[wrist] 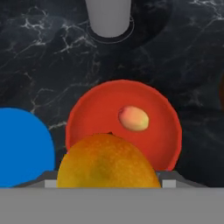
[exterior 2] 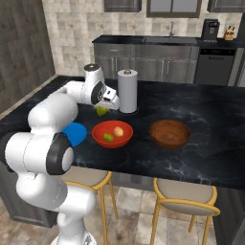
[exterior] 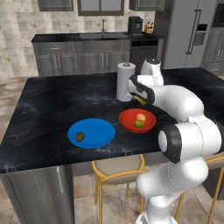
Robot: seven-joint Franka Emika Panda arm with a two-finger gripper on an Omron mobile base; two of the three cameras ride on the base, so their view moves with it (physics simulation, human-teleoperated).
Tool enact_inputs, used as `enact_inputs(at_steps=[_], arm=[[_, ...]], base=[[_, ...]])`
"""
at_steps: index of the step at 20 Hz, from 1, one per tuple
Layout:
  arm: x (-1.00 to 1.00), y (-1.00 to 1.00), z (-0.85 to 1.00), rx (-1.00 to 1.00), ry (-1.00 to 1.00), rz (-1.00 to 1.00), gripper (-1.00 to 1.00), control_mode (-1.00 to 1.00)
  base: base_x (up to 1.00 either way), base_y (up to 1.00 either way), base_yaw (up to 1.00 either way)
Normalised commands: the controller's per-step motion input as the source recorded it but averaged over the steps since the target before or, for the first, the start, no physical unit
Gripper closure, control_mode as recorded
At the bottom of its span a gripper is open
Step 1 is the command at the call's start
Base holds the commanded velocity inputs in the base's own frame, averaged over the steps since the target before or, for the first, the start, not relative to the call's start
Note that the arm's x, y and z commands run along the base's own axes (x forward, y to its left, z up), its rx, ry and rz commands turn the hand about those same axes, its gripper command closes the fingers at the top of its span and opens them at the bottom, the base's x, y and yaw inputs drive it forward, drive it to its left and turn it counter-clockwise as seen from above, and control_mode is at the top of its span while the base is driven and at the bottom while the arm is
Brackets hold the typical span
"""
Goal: Take the fruits from the plate on the dining counter and place two fruits in each bowl.
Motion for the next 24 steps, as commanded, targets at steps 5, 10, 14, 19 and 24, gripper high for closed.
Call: enact_inputs(at_steps=[5,10,14,19,24], arm=[[-0.04,-1.0,0.32,0.03,0.0,0.0,1.0,-1.0],[-0.06,-1.0,0.23,0.05,0.02,-0.03,1.0,-1.0],[-0.01,-1.0,0.05,0.05,0.06,-0.04,1.0,-1.0],[0.0,-1.0,-0.44,0.02,0.03,-0.08,1.0,-1.0],[0.0,-0.95,-0.9,0.0,0.0,-0.05,1.0,-1.0]], base=[[0.0,0.0,0.0],[0.0,0.0,0.0],[0.0,0.0,0.0],[0.0,0.0,0.0],[0.0,0.0,0.0]])
